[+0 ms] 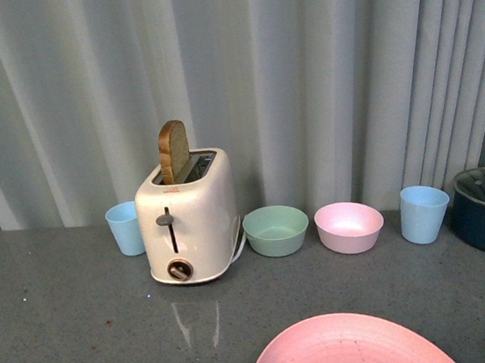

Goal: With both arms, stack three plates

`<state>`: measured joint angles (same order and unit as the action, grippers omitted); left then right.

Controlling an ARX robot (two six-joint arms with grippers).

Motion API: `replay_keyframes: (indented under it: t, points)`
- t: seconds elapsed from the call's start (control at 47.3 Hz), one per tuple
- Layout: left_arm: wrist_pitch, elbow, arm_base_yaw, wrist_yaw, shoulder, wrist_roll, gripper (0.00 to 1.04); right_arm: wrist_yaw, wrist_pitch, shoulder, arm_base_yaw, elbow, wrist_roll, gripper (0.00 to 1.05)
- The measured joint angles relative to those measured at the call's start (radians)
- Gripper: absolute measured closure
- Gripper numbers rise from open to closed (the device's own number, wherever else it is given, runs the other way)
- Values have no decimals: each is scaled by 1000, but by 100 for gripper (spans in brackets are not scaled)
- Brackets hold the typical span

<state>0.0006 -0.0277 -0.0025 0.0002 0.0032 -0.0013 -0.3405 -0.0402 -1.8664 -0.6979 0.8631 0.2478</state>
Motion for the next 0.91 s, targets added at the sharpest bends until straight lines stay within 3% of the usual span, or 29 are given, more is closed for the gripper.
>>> replay_keyframes:
  t: [0.317,0.465,0.676,0.908]
  points:
    - [0,0,0,0,0,0,7,-143,-23,180,104,-29,-156,101]
    - [0,0,0,0,0,0,7,-173,-68,219,210,-65,-252,101]
    - [0,0,0,0,0,0,7,-166,-182,225,447,-153,-407,101]
    - [0,0,0,0,0,0,7,-153,-238,203,599,-193,-489,101]
